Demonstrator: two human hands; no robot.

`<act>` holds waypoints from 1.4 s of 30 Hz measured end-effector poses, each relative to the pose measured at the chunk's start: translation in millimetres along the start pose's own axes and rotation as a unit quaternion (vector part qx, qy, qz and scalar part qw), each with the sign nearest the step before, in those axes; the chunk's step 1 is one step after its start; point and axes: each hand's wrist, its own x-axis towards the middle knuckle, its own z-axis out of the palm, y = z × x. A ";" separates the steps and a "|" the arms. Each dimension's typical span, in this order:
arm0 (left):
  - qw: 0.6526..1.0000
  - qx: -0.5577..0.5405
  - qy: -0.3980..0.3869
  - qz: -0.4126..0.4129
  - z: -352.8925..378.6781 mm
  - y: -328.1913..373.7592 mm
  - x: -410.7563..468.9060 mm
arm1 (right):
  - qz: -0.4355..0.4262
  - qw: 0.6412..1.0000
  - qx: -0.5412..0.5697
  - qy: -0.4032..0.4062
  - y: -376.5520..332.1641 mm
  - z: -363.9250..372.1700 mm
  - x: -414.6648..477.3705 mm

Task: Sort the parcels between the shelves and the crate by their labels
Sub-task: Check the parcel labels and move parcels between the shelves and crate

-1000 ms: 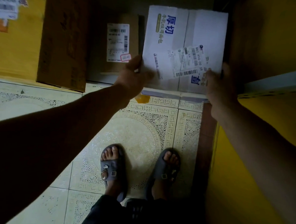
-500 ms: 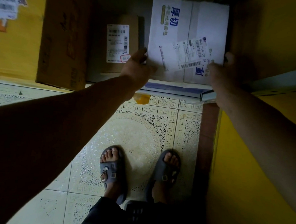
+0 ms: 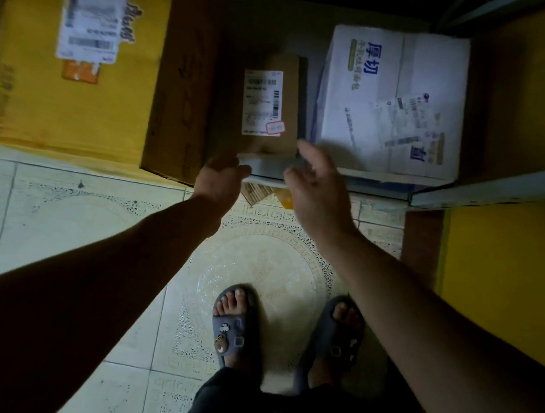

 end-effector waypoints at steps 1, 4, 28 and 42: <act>1.000 0.004 0.004 -0.007 -4.7 -0.9 5.0 | 0.025 0.999 -0.013 -0.019 3.3 12.9 3.9; 0.999 0.015 0.014 -0.033 -12.5 0.6 21.9 | 0.091 0.995 -0.019 -0.033 13.8 40.2 22.4; 0.994 -0.095 0.010 -0.052 -27.2 -38.3 29.8 | 0.082 0.987 0.125 -0.065 27.0 44.7 1.9; 0.968 -0.243 -0.061 -0.015 -39.6 -40.1 -53.7 | 0.097 0.989 0.086 0.076 9.0 -15.2 -44.2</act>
